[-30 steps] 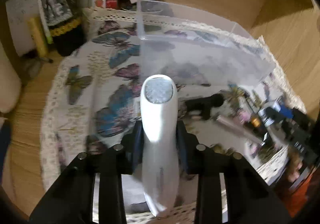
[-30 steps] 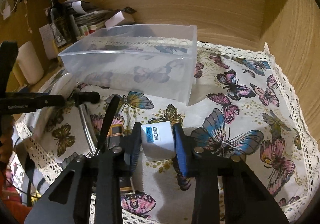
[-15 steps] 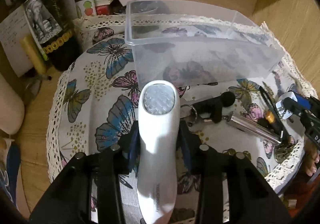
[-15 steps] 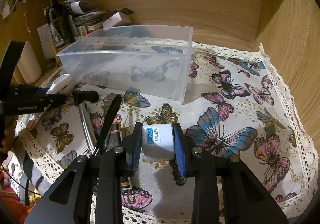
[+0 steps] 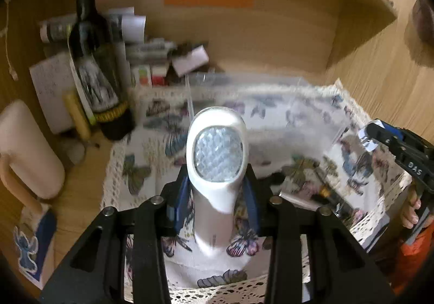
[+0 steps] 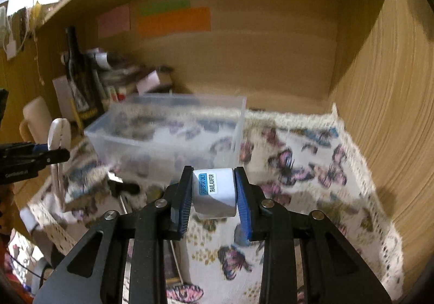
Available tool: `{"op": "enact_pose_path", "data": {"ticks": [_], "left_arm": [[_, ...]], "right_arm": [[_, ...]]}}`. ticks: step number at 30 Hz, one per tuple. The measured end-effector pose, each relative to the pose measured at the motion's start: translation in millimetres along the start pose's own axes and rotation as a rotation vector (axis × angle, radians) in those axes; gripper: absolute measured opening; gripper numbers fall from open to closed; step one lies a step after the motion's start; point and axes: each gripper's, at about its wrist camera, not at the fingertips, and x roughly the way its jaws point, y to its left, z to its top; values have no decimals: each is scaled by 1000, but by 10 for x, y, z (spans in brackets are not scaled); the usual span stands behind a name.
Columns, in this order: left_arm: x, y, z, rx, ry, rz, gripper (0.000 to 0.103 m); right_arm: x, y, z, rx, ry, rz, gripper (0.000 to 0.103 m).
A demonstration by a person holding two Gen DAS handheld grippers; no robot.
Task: Organize rigid objects
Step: 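Lower both held items into the clear box and open both grippers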
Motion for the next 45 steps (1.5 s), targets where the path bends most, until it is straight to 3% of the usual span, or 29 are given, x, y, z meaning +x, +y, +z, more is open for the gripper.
{"op": "enact_pose_path", "data": {"ticks": [10, 18, 23, 30, 34, 39, 45], "left_arm": [[-334, -109, 453, 30, -119, -51, 36], [-142, -240, 829, 56, -157, -47, 36], [301, -383, 1040, 87, -112, -58, 36], [917, -602, 1171, 97, -18, -165, 36], [1228, -504, 1086, 43, 95, -219, 37], [1415, -290, 1018, -19, 151, -183, 37], [1413, -152, 982, -25, 147, -139, 37]], "right_arm": [[-67, -25, 425, -4, -96, 6, 27], [74, -8, 664, -21, -113, 12, 27], [362, 39, 721, -33, -64, 20, 27], [841, 90, 730, -49, 39, 13, 27], [1074, 143, 690, -69, 103, 20, 27], [1297, 229, 626, -101, 164, 24, 27], [1486, 309, 545, -125, 222, 32, 27]]}}
